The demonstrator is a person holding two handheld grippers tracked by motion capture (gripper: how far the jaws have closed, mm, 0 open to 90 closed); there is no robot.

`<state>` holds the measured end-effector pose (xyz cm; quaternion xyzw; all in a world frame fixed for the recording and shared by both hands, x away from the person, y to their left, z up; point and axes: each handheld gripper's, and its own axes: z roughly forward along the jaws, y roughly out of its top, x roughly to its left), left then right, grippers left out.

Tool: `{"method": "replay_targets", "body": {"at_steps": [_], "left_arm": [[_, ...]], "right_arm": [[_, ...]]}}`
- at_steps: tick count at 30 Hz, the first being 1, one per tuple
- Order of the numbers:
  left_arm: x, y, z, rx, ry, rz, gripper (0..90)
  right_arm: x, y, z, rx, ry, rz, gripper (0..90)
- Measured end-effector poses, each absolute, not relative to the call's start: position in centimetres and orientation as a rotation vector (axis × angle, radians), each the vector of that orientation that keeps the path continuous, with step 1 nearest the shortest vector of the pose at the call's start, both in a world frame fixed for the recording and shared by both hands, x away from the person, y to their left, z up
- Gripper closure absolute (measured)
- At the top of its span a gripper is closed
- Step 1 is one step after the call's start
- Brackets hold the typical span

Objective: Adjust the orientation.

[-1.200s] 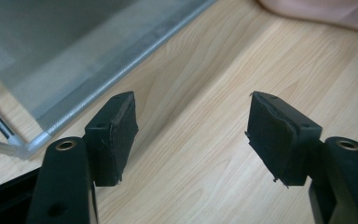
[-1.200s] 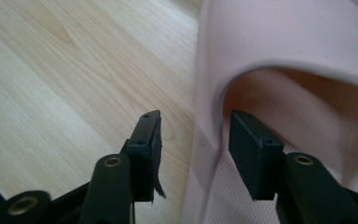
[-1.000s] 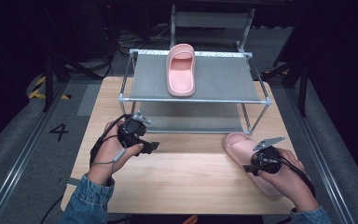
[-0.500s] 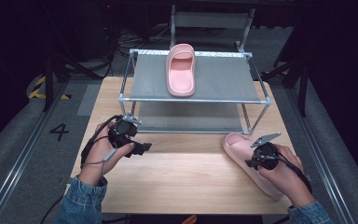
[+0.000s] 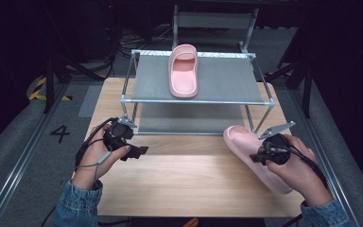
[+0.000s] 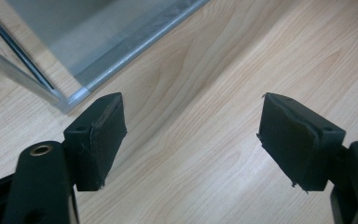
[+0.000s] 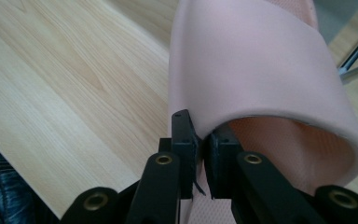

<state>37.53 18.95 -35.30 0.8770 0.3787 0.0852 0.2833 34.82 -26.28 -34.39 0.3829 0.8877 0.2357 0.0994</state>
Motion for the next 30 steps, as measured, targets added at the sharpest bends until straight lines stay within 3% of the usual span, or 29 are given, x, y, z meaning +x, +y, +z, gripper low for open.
{"method": "replay_targets", "body": {"at_steps": [30], "left_arm": [[36.2,21.4,-35.9,2.341,1.08,0.217,22.8]], "right_arm": [[36.9,-22.5,-22.8,0.982,2.644,0.754,82.7]]}}
